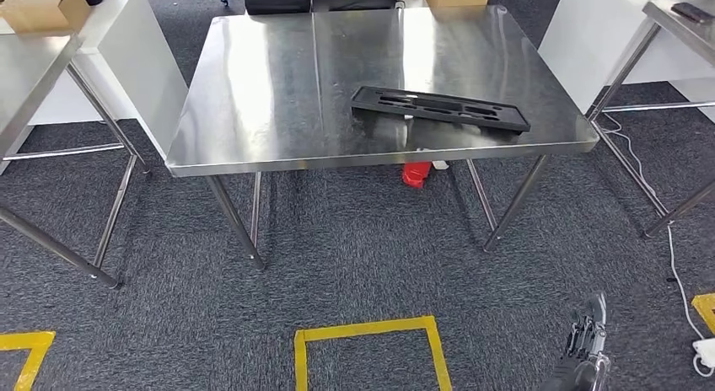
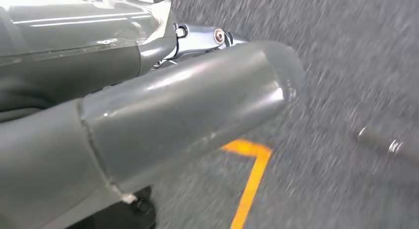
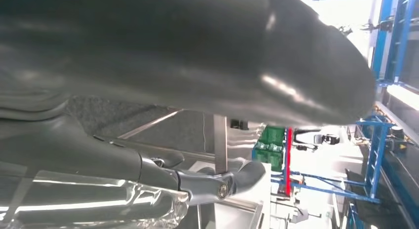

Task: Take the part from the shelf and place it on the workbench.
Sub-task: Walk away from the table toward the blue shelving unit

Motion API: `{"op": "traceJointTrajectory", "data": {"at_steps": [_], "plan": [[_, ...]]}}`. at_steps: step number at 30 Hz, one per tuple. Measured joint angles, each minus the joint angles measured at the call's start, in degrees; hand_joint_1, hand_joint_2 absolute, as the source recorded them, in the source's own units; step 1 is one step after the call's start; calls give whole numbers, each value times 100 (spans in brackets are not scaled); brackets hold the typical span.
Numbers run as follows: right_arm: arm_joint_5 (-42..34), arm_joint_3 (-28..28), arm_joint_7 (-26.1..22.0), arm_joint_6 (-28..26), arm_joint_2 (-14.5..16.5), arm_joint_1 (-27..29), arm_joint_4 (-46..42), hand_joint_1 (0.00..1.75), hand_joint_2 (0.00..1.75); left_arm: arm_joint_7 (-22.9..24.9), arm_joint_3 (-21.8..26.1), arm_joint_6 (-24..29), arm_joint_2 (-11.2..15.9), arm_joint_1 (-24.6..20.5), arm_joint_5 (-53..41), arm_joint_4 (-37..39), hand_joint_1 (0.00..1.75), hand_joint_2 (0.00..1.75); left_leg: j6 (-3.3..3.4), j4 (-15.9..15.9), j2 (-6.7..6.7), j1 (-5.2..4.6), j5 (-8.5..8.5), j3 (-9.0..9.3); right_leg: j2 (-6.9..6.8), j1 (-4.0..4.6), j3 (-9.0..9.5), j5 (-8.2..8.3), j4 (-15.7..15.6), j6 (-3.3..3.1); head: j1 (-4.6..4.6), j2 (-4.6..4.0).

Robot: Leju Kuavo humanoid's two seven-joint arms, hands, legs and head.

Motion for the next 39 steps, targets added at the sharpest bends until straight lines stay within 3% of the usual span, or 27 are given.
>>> {"op": "traceJointTrajectory", "data": {"at_steps": [2, 3, 4, 5, 7, 8, 10, 11, 13, 14, 16, 18, 19, 20, 21, 23, 25, 26, 28, 30, 32, 33, 34, 35, 36, 37, 39], "plan": [[-1, -4, 0, 2, 5, 9, 1, 0, 0, -2, 0, -1, 1, 1, -3, 8, 0, 0, -78, 673, -19, 42, -626, -130, -15, 4, -157, 138, 15, -66, -21, 0], [-1, -5, 0, 2, 7, 14, 1, 0, 0, -2, 1, -1, 2, 0, -3, 10, 0, 0, -114, 1006, -20, 63, -785, -161, -18, 8, -238, 200, 30, -62, -23, 0], [-2, -7, 0, 2, 7, 17, 1, 0, 0, -2, 1, -1, 3, 0, -3, 12, 0, 0, -148, 1227, -19, 89, -796, -143, -21, 7, -321, 255, 55, -46, -23, 0], [-7, -8, 0, 2, 7, 19, 1, 0, 0, -2, 0, -1, 3, -1, -4, 13, 0, 0, -179, 1276, -17, 120, -677, -47, -22, -1, -416, 304, 99, -21, -24, 0], [-25, -11, 0, 2, 7, 24, 1, 0, 0, -2, -2, -1, 3, -11, -5, 14, 0, 0, -229, 819, -18, 183, -369, 394, -20, -26, -612, 373, 231, 44, -26, 0], [-40, -14, -1, 2, 7, 26, 1, 0, 0, -3, -4, -1, 3, -19, -9, 14, 0, 0, -244, 429, -28, 189, -342, 673, -18, -29, -708, 401, 305, 80, -28, 0], [-62, -21, -4, 2, 7, 21, -2, 0, 0, -7, -7, -1, 4, -33, -21, 14, 0, 0, -221, -152, -55, 165, -481, 1016, -24, -23, -834, 462, 398, 171, -27, 0], [-69, -23, -6, 2, 8, 19, -5, 0, 0, -8, -8, -1, 5, -36, -30, 14, 0, 0, -184, -256, -66, 134, -537, 1045, -28, -18, -876, 508, 408, 222, -25, 0], [-73, -27, -8, -1, 8, 21, -11, 0, 0, -10, -9, -1, 0, -36, -44, 16, 0, 0, -51, -306, -48, 106, -480, 945, -28, -17, -947, 565, 421, 315, -24, 0], [-75, -31, -5, -4, 9, 23, -15, 0, 0, -10, -12, -1, -7, -37, -48, 17, 0, 0, 29, -321, -33, 101, -419, 878, -19, -15, -1004, 484, 495, 317, -13, 0], [-75, -40, 9, -10, 15, 22, -23, 0, 0, -9, -16, -1, -18, -43, -52, 19, 0, 0, 163, -348, 6, 97, -276, 728, 3, -25, -1179, 39, 946, 244, 15, 0], [-75, -51, 33, -8, 22, 17, -31, 0, 0, -8, -19, -1, -19, -46, -60, 19, 0, 0, 205, -346, 27, 80, -134, 550, 16, -19, -1348, -419, 1659, 202, 40, 0], [-74, -61, 49, -4, 23, 14, -33, 0, 0, -7, -20, -1, -23, -46, -63, 19, 0, 0, 200, -342, 37, 74, -57, 463, 21, -19, -1360, -489, 1931, 234, 41, 0], [-73, -72, 65, 7, 23, 8, -34, 0, 0, -5, -21, -1, -28, -46, -67, 19, 0, 0, 189, -337, 45, 71, 19, 373, 24, -19, -1290, -432, 2038, 294, 44, 0], [-72, -82, 79, 21, 24, -2, -34, 0, 0, -3, -22, -1, -35, -46, -72, 19, 0, 0, 172, -331, 51, 71, 92, 290, 26, -26, -1129, -296, 1946, 363, 47, 0], [-68, -105, 96, 47, 26, -38, -34, 0, 0, 2, -24, -1, -50, -50, -91, 19, 0, 0, 117, -313, 55, 67, 219, 145, 28, -45, -557, -76, 1234, 441, 56, 0], [-67, -128, 100, 61, 31, -77, -38, 0, 0, 7, -26, -1, -60, -63, -108, 19, 0, 0, 49, -295, 56, 47, 341, 54, 45, -23, -68, -125, 432, 407, 56, 0], [-67, -135, 102, 72, 34, -89, -42, 0, 0, 10, -27, -1, -60, -72, -110, 19, 0, 0, 18, -293, 57, 35, 403, 19, 54, 1, 33, -185, 208, 378, 58, 0], [-69, -148, 104, 96, 42, -97, -46, 0, 0, 14, -28, -1, -60, -84, -111, 19, 0, 0, -28, -295, 52, 44, 467, -44, 61, -14, -20, -213, 119, 295, 51, 0], [-69, -160, 105, 125, 56, -104, -47, 0, 0, 19, -28, -3, -63, -85, -115, 22, 0, 0, -80, -91, 36, 67, 193, -140, 52, -48, -90, -154, 111, 149, 42, 0], [-66, -166, 109, 145, 76, -114, -47, 0, 0, 25, -30, -5, -66, -87, -118, 25, 0, 0, -131, 537, 19, 80, -368, -313, 30, -34, -173, -64, 112, 21, 34, 0], [-64, -168, 113, 151, 85, -117, -47, 0, 0, 29, -30, -5, -67, -89, -119, 25, 0, 0, -150, 933, 15, 81, -590, -409, 19, -17, -219, -23, 114, -12, 32, 0], [-64, -171, 116, 153, 94, -117, -47, 0, 0, 38, -30, -5, -67, -89, -119, 26, 0, 0, -158, 1261, 13, 82, -700, -470, 14, -2, -260, 16, 117, -25, 31, 0], [-64, -174, 119, 155, 100, -117, -47, 0, 0, 46, -30, -7, -67, -90, -119, 26, 0, 0, -155, 1422, 13, 82, -694, -451, 13, 11, -292, 52, 121, -25, 29, 0], [-64, -178, 121, 165, 105, -116, -47, 0, 0, 53, -31, -9, -68, -92, -119, 27, 0, 0, -140, 1363, 13, 81, -598, -328, 15, 21, -314, 83, 125, -17, 30, 0], [-63, -184, 124, 186, 112, -117, -47, 0, 0, 59, -31, -14, -68, -95, -119, 27, 0, 0, -110, 1079, 11, 77, -447, -96, 18, 31, -323, 106, 128, -10, 28, 0], [-55, -206, 128, 260, 138, -125, -46, 0, 0, 65, -32, -21, -60, -107, -119, 27, 0, 0, -7, 237, -8, 55, -229, 465, 20, 55, -341, 136, 134, 11, 33, 0]]}}
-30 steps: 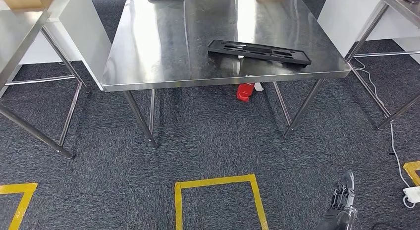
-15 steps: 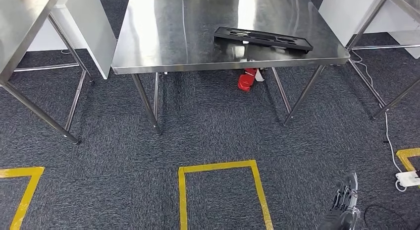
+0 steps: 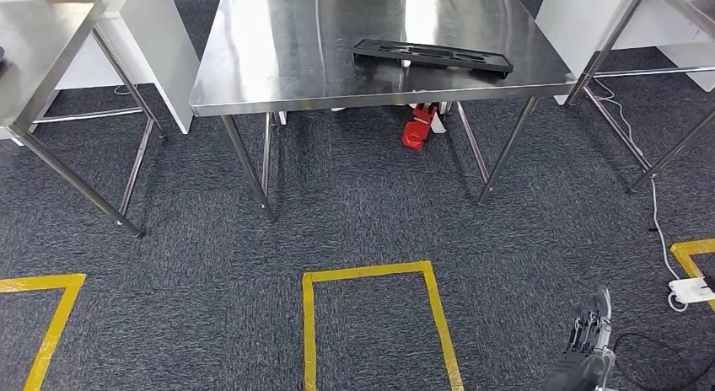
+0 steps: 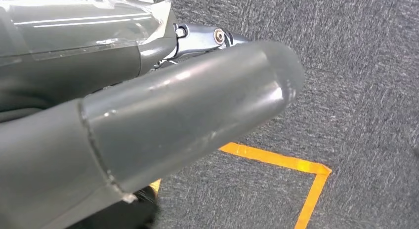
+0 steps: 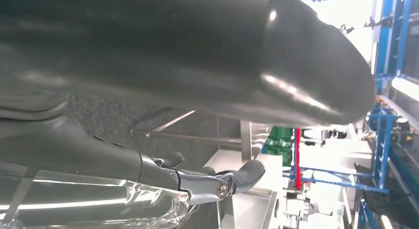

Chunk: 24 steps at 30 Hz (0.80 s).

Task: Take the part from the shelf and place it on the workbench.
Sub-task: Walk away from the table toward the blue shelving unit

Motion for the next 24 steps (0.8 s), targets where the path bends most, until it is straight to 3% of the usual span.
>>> {"op": "traceJointTrajectory", "data": {"at_steps": [2, 4, 6, 7, 9, 11, 12, 13, 15, 17, 19, 21, 22, 24], "plan": [[24, -42, 7, 90, 38, -21, 1, 0, 0, 3, -1, -7, 13, -10, -3, 0, 0, 0, 81, -489, -14, -38, 46, 285, -9, 6, -28, 33, 5, 49, 2, 0], [49, -84, 11, 175, 78, -45, 1, 0, 0, 4, -2, -15, 17, -18, -7, 1, 0, 0, 104, -608, -10, -62, 41, 316, -15, 9, -62, 67, 5, 109, -1, 0], [60, -130, 16, 249, 107, -66, 1, 0, 0, 4, -2, -20, 9, -38, -8, 1, 0, 0, 143, -764, 8, -36, 75, 348, -6, 21, -172, -23, 150, 132, 8, 0], [56, -158, 22, 289, 117, -79, 3, 0, 0, 4, -2, -23, 4, -48, -11, 1, 0, 0, 167, -835, 17, -15, 97, 356, 2, 23, -292, -146, 378, 128, 20, 0], [27, -207, 39, 381, 126, -99, 16, 0, 0, 5, -2, -27, -4, -58, -21, 1, 0, 0, 200, -860, 43, -4, 138, 318, 17, -4, -638, -477, 1130, 119, 39, 0], [-14, -246, 51, 459, 130, -105, 36, 0, 0, 6, -2, -29, -6, -59, -29, 1, 0, 0, 195, -843, 83, -5, 158, 282, 18, -38, -874, -632, 1680, 177, 43, 0], [-32, -260, 52, 484, 131, -107, 44, 0, 0, 6, -2, -31, -10, -60, -32, 1, 0, 0, 188, -826, 108, -1, 161, 270, 15, -58, -843, -578, 1647, 234, 44, 0], [-45, -273, 53, 500, 132, -112, 49, 0, 0, 6, -2, -33, -16, -61, -36, 1, 0, 0, 177, -802, 139, 5, 158, 260, -4, -85, -693, -438, 1365, 303, 45, 0], [-57, -289, 54, 510, 134, -130, 55, 0, 0, 6, -2, -34, -19, -69, -45, 1, 0, 0, 124, -726, 205, -4, 128, 244, -165, -118, -279, -140, 543, 403, 51, 0], [-60, -297, 58, 511, 141, -146, 60, 0, 0, 6, -3, -34, -10, -84, -50, 1, 0, 0, 47, -663, 267, -34, 91, 232, -257, -103, -108, -24, 124, 350, 44, 0], [-62, -306, 62, 516, 146, -152, 63, 0, 0, 6, -8, -34, -10, -100, -51, 2, 0, 0, -13, -648, 339, -30, 89, 226, -165, -79, -154, -3, 117, 229, 31, 0], [-63, -313, 62, 521, 153, -153, 63, 0, 0, 6, -13, -34, -9, -110, -51, 3, 0, 0, -71, -544, 306, 11, -10, 172, -76, -99, -169, 51, 117, 132, 26, 0], [-63, -314, 62, 523, 158, -155, 63, 0, 0, 6, -15, -34, -9, -111, -52, 3, 0, 0, -96, -364, 238, 27, -163, 92, -34, -112, -181, 85, 113, 80, 22, 0], [-63, -318, 62, 527, 170, -156, 64, 0, 0, 6, -17, -34, -7, -110, -52, 3, 0, 0, -122, 338, 75, 36, -616, -203, 47, -97, -233, 138, 117, 5, 13, 0]]}}
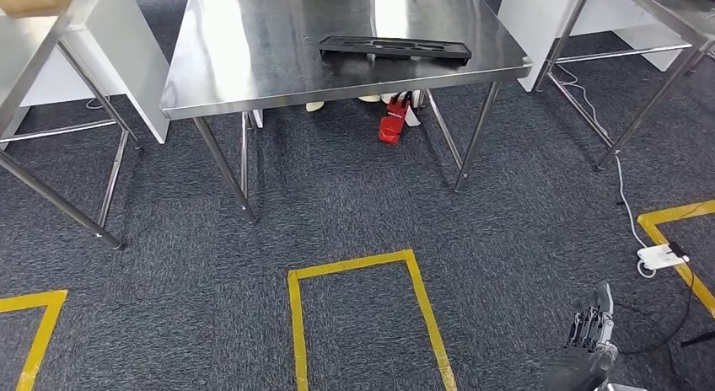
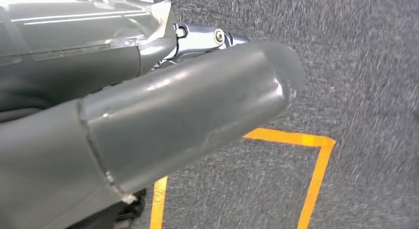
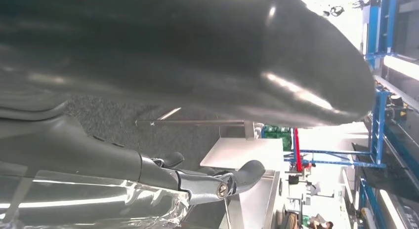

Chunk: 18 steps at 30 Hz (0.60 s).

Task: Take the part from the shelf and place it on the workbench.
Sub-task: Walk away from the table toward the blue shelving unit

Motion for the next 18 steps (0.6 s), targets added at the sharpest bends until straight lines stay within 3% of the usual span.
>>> {"op": "traceJointTrajectory", "data": {"at_steps": [2, 3, 5, 7, 9, 11, 13, 15, 17, 18], "plan": [[1, -7, 0, 2, 9, 3, 8, 0, 0, 1, -1, 0, 1, 3, 0, 1, 0, 0, 5, 665, -54, 0, -259, -264, 98, 32, -47, 37, 4, -30, 0, 0], [1, -10, 0, 2, 11, 4, 13, 0, 0, 1, -2, 0, 0, 4, 0, 1, 0, 0, 20, 725, -62, 0, -222, -271, 155, 44, -58, 50, 5, -33, 0, 0], [1, -14, 0, 2, 16, 1, 18, 0, 0, 2, -3, 0, 1, 4, 1, 2, 0, 0, 77, 150, -151, 0, 143, 44, 284, 57, -58, 71, 6, -17, -1, 0], [-1, -20, 1, 14, 28, -10, 19, 0, 0, 5, -3, -1, 9, 4, 2, 2, 0, 0, 152, -631, -419, 1, 451, 435, 403, 80, -73, 94, 14, 22, 4, 0], [-1, -26, 2, 37, 43, -25, 20, 0, 0, 11, -5, -1, 14, 3, 2, 2, 0, 0, 191, -921, -546, -17, 505, 558, 511, 90, -132, 134, 20, 85, 5, 0], [-1, -33, 2, 54, 56, -32, 21, 0, 0, 15, -7, 0, 8, -7, 3, 3, 0, 0, 228, -966, -413, -33, 547, 554, 589, 86, -209, 176, 22, 160, 3, 0], [-1, -40, 2, 61, 61, -45, 25, 0, 0, 16, -7, 0, -1, -17, 7, 4, 0, 0, 294, -1033, -260, -24, 619, 547, 403, 93, -364, 45, 241, 180, 19, 0], [2, -43, 3, 67, 62, -66, 31, 0, 0, 18, -7, 1, -2, -12, 14, 4, 0, 0, 333, -1059, -92, -23, 658, 513, 138, 84, -684, -315, 904, 161, 39, 0], [5, -45, 5, 71, 65, -71, 45, 0, 0, 22, -7, 2, -1, -2, 23, 5, 0, 0, 336, -1054, 78, -30, 674, 472, 68, 59, -977, -606, 1613, 195, 52, 0], [5, -49, 6, 72, 66, -68, 53, 0, 0, 23, -7, 2, -3, -1, 27, 7, 0, 0, 332, -1052, 158, -32, 681, 457, 51, 45, -990, -637, 1727, 240, 57, 0]]}}
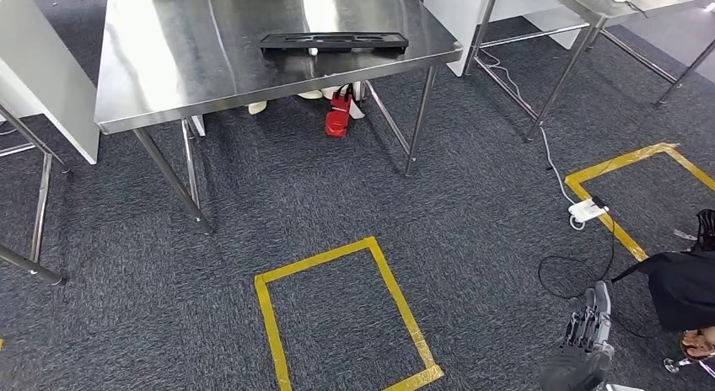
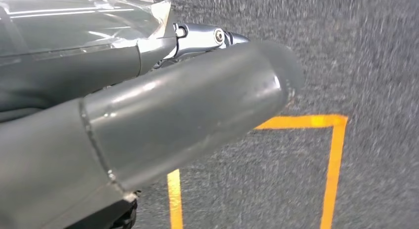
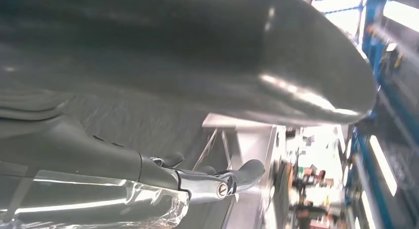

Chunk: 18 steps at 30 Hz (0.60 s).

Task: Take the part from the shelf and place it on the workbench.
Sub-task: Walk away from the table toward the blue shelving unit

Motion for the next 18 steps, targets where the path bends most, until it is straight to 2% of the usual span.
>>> {"op": "traceJointTrajectory", "data": {"at_steps": [1, 2, 3, 4, 5, 6, 8, 9, 10, 11, 12, 13, 14, 15, 16, 17, 18], "plan": [[0, -5, 1, 0, -1, 2, 7, 0, 0, 2, 0, 0, -5, -2, 1, 1, 0, 0, -6, 3, 76, 0, 5, -6, -28, -14, 122, 60, -140, 56, 6, 0], [0, -11, 1, 0, -1, 2, 12, 0, 0, 3, 0, 0, -12, -6, 1, 2, 0, 0, -16, 11, 149, 1, 5, -7, -97, -28, 368, 184, -518, 114, 7, 0], [0, -16, 1, 0, -1, 1, 13, 0, 0, 5, 0, 0, -18, -12, 1, 2, 0, 0, -31, 23, 215, -4, 2, -5, -231, -37, 655, 316, -986, 152, 10, 0], [0, -18, 3, 0, 0, -2, 13, 0, 0, 7, 0, 0, -22, -17, 1, 2, 0, 0, -59, 45, 274, -18, -12, -7, -350, -25, 888, 435, -1386, 155, 10, 0], [0, -20, 3, 0, 3, -2, 13, 0, 0, 8, 0, 0, -23, -24, 1, 2, 0, 0, -92, 65, 328, -34, -22, -8, -431, -12, 1030, 514, -1648, 130, 4, 0], [-1, -22, 4, 0, 5, 2, 13, 0, 0, 11, 0, 0, -22, -31, 1, 2, 0, 0, -126, 80, 375, -47, -29, -8, -459, 7, 1053, 548, -1742, 86, -1, 0], [-4, -35, 4, 5, 8, 20, 11, 0, 0, 45, 0, -2, -24, -54, 8, 2, 0, 0, -193, 81, 473, -44, -33, 4, -340, 23, 995, 585, -1746, -10, -12, 0], [-6, -44, 4, 15, 14, 30, 10, 0, 0, 81, 0, -6, -26, -65, 15, 2, 0, 0, -232, 118, 412, -27, -79, -5, -282, 4, 986, 604, -1756, -55, -15, 0], [-9, -53, 6, 29, 23, 33, 10, 0, 0, 123, 0, -14, -28, -70, 21, 3, 0, 0, -268, 236, 286, -8, -189, -49, -225, -20, 989, 630, -1765, -108, -24, 0], [-11, -58, 8, 48, 37, 31, 10, 0, 0, 162, 1, -20, -29, -65, 27, 6, 0, 0, -295, 472, 113, 8, -367, -143, -169, -45, 992, 659, -1773, -153, -33, 0], [-13, -62, 10, 68, 52, 30, 11, 0, 0, 191, 1, -24, -29, -52, 30, 10, 0, 0, -316, 821, -78, 23, -591, -284, -111, -56, 985, 682, -1772, -188, -43, 0], [-14, -66, 14, 83, 62, 28, 14, 0, 0, 214, 2, -25, -28, -30, 32, 14, 0, 0, -323, 1223, -179, 28, -800, -451, -49, -47, 966, 700, -1767, -214, -47, 0], [-15, -71, 16, 94, 72, 30, 19, 0, 0, 231, 3, -23, -28, -6, 33, 17, 0, 0, -328, 1561, -225, 29, -935, -594, 21, -36, 950, 710, -1762, -227, -47, 0], [-17, -79, 18, 100, 78, 33, 24, 0, 0, 246, 4, -22, -28, 16, 34, 21, 0, 0, -326, 1730, -241, 30, -954, -665, 97, -27, 939, 717, -1753, -234, -47, 0], [-22, -89, 21, 104, 82, 36, 28, 0, 0, 260, 4, -21, -29, 31, 34, 24, 0, 0, -320, 1685, -252, 33, -858, -638, 173, -23, 934, 721, -1742, -236, -48, 0], [-28, -100, 22, 108, 88, 36, 31, 0, 0, 267, 4, -20, -30, 39, 34, 27, 0, 0, -308, 1413, -280, 40, -665, -504, 247, -22, 933, 721, -1727, -236, -48, 0], [-36, -110, 23, 114, 94, 36, 31, 0, 0, 273, 4, -19, -30, 42, 34, 30, 0, 0, -290, 1015, -370, 50, -445, -314, 319, -23, 930, 723, -1713, -232, -50, 0]]}}
